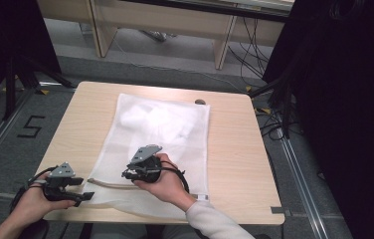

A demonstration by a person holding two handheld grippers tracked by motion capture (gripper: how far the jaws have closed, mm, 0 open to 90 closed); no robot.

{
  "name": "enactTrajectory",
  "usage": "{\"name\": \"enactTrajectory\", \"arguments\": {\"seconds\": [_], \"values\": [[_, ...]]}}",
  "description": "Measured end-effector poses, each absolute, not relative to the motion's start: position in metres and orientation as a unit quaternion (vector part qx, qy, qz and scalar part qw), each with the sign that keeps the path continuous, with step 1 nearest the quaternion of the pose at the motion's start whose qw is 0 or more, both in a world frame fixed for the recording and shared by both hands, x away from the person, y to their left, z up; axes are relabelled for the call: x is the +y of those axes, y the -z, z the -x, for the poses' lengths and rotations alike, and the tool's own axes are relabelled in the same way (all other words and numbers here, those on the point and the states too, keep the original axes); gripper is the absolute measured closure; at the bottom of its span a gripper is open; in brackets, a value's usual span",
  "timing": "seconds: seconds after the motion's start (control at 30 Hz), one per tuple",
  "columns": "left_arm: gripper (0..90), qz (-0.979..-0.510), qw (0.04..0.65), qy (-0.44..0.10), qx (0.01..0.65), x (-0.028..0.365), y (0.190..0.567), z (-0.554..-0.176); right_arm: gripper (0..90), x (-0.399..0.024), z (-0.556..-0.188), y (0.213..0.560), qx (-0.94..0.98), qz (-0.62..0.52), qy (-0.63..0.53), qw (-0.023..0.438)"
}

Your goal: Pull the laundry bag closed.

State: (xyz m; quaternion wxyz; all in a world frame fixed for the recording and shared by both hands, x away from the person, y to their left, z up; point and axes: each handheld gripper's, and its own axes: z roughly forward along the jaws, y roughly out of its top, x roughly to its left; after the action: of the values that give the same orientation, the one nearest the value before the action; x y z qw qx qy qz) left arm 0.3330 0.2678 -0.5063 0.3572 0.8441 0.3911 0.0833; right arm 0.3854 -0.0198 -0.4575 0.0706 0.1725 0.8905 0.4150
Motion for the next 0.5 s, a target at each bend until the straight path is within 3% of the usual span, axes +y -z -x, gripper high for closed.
{"name": "enactTrajectory", "arguments": {"seconds": [0.5], "values": [[28.7,-0.845,0.360,-0.079,0.388,0.267,0.506,-0.332,74.8,0.040,-0.393,0.466,0.907,-0.143,-0.393,0.037]]}}
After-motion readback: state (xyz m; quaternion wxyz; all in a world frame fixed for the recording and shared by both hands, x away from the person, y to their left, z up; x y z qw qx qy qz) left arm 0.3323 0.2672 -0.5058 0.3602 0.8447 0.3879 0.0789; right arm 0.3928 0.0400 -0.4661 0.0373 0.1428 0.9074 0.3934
